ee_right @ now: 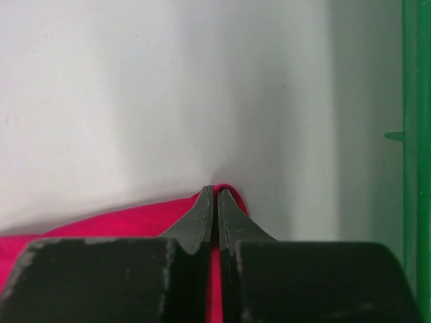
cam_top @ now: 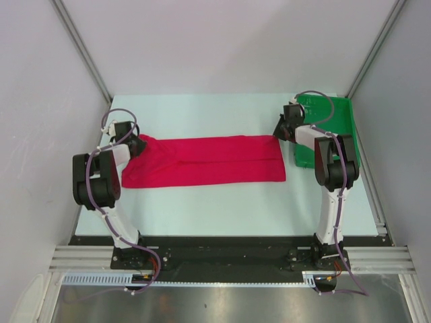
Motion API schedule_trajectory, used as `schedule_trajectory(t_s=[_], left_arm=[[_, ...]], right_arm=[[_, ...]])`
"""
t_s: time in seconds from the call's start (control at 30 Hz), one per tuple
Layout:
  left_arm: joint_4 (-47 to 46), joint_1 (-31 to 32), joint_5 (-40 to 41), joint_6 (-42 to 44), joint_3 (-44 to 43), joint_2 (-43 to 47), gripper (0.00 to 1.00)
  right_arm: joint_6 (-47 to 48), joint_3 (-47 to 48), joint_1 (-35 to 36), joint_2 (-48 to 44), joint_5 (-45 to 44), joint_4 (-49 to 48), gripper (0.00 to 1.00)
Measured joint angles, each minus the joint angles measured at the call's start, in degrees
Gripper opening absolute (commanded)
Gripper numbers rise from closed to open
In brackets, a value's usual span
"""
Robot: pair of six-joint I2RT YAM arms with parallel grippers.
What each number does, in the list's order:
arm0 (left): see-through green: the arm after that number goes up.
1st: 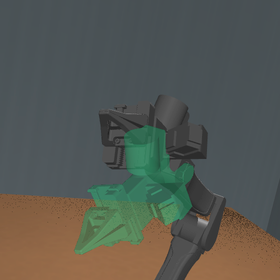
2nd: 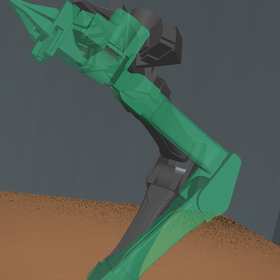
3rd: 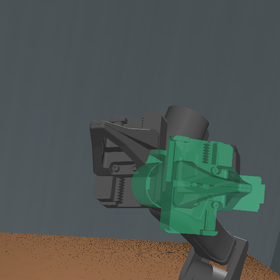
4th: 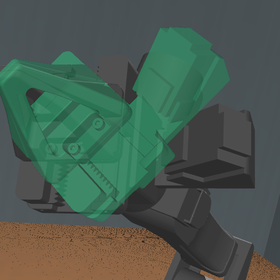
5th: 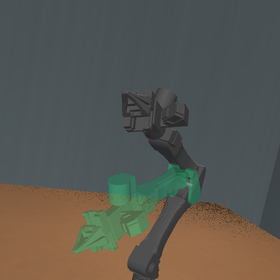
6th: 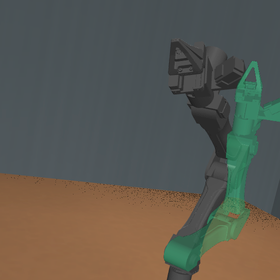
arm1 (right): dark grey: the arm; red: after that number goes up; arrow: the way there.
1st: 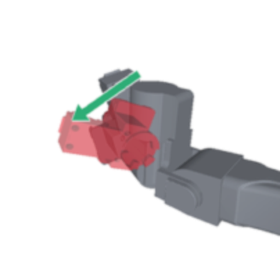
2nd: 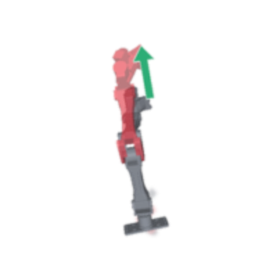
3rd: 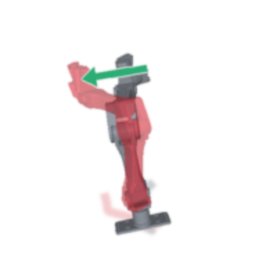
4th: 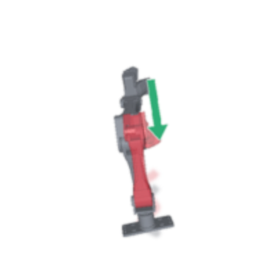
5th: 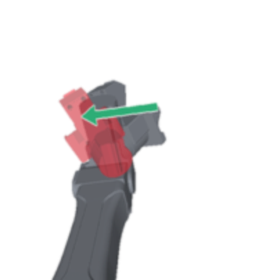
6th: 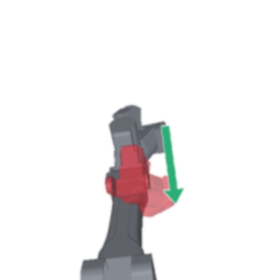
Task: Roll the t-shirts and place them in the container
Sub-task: Fold the T-shirt at the center of the board.
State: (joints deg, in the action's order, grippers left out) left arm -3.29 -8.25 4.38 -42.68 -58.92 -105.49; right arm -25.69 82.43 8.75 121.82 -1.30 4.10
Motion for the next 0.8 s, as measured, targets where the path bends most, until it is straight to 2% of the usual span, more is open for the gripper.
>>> schedule_trajectory(t_s=[0.2, 0.27, 0.43, 0.5, 0.53, 0.63, 0.67, 0.8], left_arm=[[1.3, 0.1, 1.6, -0.5, -1.6, -0.3, 0.00], [1.3, 0.1, 2.0, -0.7, -1.7, -0.3, 0.00], [1.8, 0.1, 2.1, -0.9, -1.7, -0.3, 0.00], [1.8, 0.1, 2.0, -0.9, -1.7, -0.3, 0.00], [1.7, 0.1, 1.8, -0.9, -1.7, -0.3, 0.00], [1.2, 0.1, 0.4, -0.9, -1.7, -0.1, 0.31], [1.1, 0.1, -0.1, -0.9, -1.7, 0.2, 0.45], [0.8, 0.1, -0.6, -1.2, -1.6, 3.1, 0.54]], right_arm=[[-0.7, 0.1, -0.2, 0.0, -2.3, 0.4, 0.01], [-1.0, 0.1, -0.3, 0.0, -3.0, 0.4, 0.08], [-1.3, 0.3, -0.6, 0.0, -4.0, 0.6, 0.11], [-1.3, 0.5, -0.7, 0.0, -4.2, 0.9, 0.18], [-1.2, 0.7, -0.9, 0.0, -4.3, 1.2, 0.34], [-0.9, 1.3, -1.1, 0.0, -5.0, 2.0, 0.58], [-0.7, 1.5, -1.2, -0.1, -5.5, 2.2, 0.60], [0.6, 2.1, -0.9, -1.6, -7.0, 4.1, 0.64]])
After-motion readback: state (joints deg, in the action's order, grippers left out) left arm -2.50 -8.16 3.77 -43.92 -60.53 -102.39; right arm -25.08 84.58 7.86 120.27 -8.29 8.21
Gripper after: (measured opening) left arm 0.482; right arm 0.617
